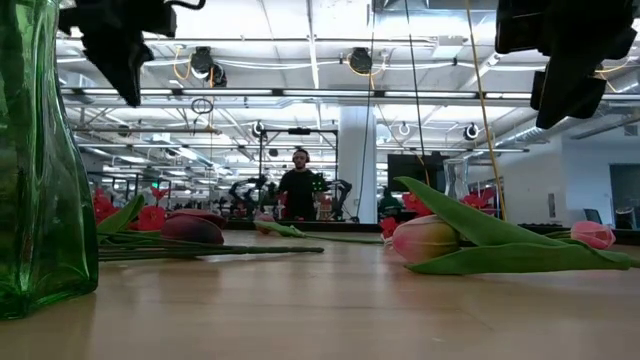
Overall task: Sort flowers into vase by color
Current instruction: Put the left orange flowers into the transparent vase
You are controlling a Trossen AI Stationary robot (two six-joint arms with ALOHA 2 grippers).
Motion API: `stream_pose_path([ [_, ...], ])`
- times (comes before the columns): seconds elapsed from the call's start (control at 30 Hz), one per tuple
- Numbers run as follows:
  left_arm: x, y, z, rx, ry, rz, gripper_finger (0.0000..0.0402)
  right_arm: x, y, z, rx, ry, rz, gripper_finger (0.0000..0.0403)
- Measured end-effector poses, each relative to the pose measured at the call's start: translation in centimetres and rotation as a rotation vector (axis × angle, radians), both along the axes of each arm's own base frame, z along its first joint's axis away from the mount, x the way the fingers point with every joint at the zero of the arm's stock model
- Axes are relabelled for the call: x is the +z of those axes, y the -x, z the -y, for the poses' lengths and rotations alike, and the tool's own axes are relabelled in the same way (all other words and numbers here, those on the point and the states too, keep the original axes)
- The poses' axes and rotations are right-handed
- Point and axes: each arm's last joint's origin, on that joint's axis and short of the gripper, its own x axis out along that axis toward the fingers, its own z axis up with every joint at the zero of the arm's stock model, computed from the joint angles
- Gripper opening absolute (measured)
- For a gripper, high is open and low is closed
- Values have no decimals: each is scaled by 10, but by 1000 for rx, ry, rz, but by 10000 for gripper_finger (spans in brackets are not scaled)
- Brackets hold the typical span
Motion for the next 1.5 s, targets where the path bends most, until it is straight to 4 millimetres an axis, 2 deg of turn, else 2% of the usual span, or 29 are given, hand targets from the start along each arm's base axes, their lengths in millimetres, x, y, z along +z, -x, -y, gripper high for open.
stream_pose_path([
  [0.17,-11,-8,-9,-217,-43,-198,49,2,-3,1,-12,-10,32,161],
  [0.47,-37,-26,-42,-438,-65,-514,49,6,-11,10,-158,-95,81,161],
  [0.57,-45,-30,-53,-451,-52,-530,49,7,-15,12,-205,-121,101,161],
  [0.7,-57,-32,-65,-420,7,-427,49,7,-16,14,-284,-113,112,161],
  [0.93,-58,-25,-77,-487,81,-397,53,6,-17,15,-354,-111,118,161],
  [1.07,-59,-20,-82,-503,103,-419,82,5,-18,15,-373,-99,121,161],
  [1.27,-61,-17,-89,-474,91,-402,154,5,-18,16,-387,-86,129,161],
  [1.37,-74,-14,-91,-513,61,-457,182,5,-19,16,-392,-84,139,161],
  [1.5,-96,-7,-89,-595,41,-532,191,6,-19,16,-392,-86,146,161],
])
